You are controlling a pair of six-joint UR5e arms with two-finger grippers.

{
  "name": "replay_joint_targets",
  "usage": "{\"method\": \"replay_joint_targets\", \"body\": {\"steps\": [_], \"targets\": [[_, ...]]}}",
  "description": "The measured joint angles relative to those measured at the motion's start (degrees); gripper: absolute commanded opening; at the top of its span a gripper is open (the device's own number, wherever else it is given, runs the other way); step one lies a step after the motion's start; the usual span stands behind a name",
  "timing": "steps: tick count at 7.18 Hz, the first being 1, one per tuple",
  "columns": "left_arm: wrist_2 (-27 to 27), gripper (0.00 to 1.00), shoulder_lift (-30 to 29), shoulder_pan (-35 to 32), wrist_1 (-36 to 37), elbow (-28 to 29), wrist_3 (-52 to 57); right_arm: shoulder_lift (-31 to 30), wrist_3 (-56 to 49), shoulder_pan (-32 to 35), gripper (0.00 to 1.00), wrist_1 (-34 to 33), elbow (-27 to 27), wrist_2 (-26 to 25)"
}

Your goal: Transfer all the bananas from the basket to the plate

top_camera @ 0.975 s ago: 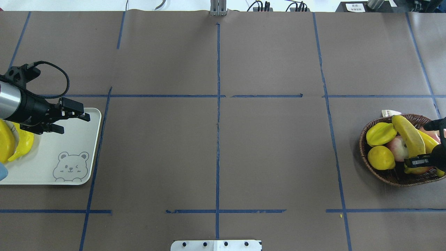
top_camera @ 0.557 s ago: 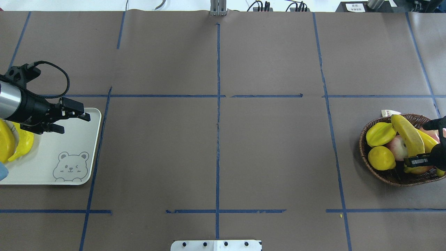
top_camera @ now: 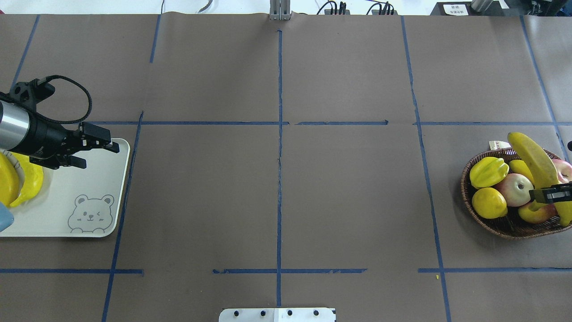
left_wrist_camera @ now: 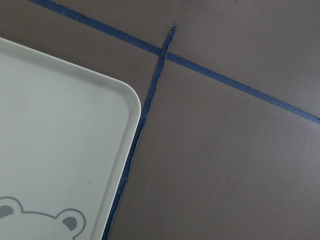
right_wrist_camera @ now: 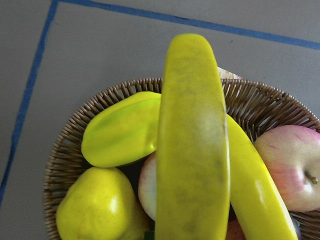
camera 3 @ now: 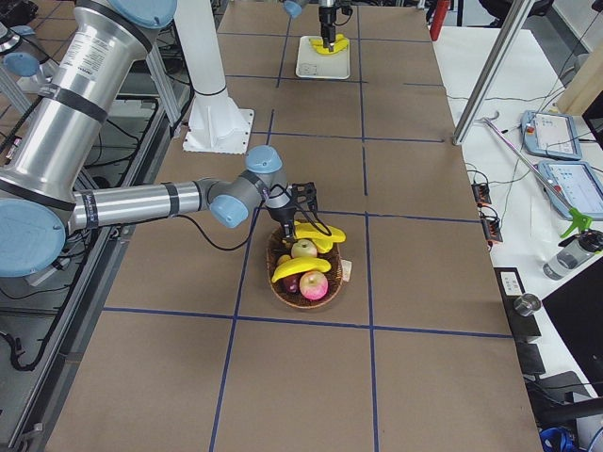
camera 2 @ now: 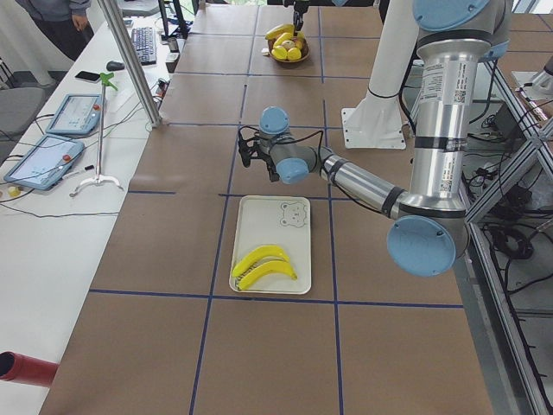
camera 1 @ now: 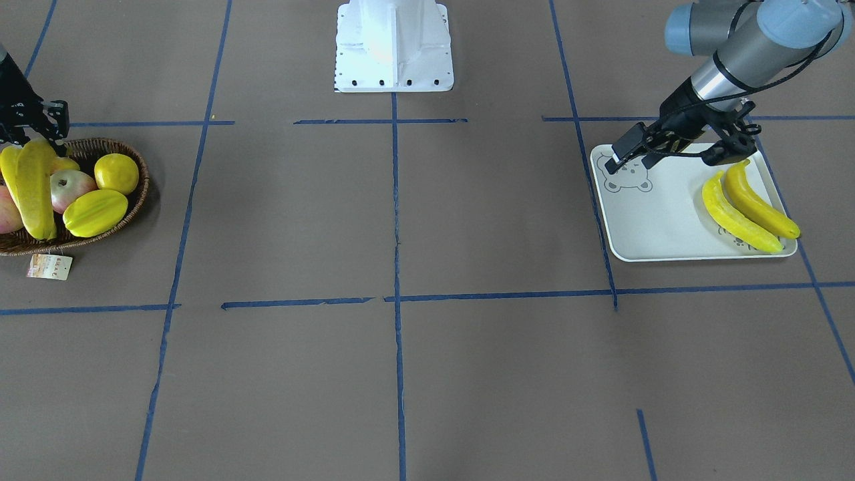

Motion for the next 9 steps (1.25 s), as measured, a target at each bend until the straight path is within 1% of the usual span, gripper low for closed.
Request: {"method": "replay_joint_targets", "body": {"steps": [1, 3, 4, 5, 7, 9], "targets": [[0.02, 1.0, -0.54, 0.0, -1.19, 0.04, -0.16, 2.08, 0.11, 1.35, 0.0, 0.19, 0.55, 2.69], [0.03, 1.0, -1.76, 0.02, -4.13, 0.03, -0.29, 7.47, 1.05, 1.92, 0.0, 0.45, 0.19, 5.06], [-0.02, 1.0, -3.11, 0.05, -4.81, 0.18, -0.48, 11.65, 3.35, 1.75, 0.0, 0.48, -0.85, 6.16], [-0.07, 1.0, -5.02, 0.13, -5.05, 0.52, -1.68, 17.22, 8.11, 0.34, 0.0, 0.55, -2.47, 6.87], [-0.05, 1.0, -8.88, 0.3, -5.15, 0.74, -7.42, 28.37, 17.55, -5.21, 0.0, 0.58, -5.49, 5.64], [0.19, 1.0, -12.31, 0.47, -5.13, 0.74, -13.69, 34.68, 25.84, -10.32, 0.0, 0.64, -4.87, 2.97]]}}
